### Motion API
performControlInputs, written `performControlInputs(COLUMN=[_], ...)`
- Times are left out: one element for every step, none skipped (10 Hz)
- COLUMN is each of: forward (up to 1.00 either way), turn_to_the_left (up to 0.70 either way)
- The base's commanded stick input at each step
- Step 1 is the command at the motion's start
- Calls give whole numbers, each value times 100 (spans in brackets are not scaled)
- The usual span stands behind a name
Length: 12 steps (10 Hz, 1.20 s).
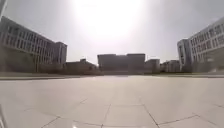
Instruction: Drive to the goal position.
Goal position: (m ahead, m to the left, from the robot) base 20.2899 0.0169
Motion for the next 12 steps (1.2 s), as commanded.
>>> performControlInputs(forward=[0,0,0,0,0,0,0,0,0,2,11,19], turn_to_the_left=[0,0,0,0,0,0,0,0,0,0,0,0])
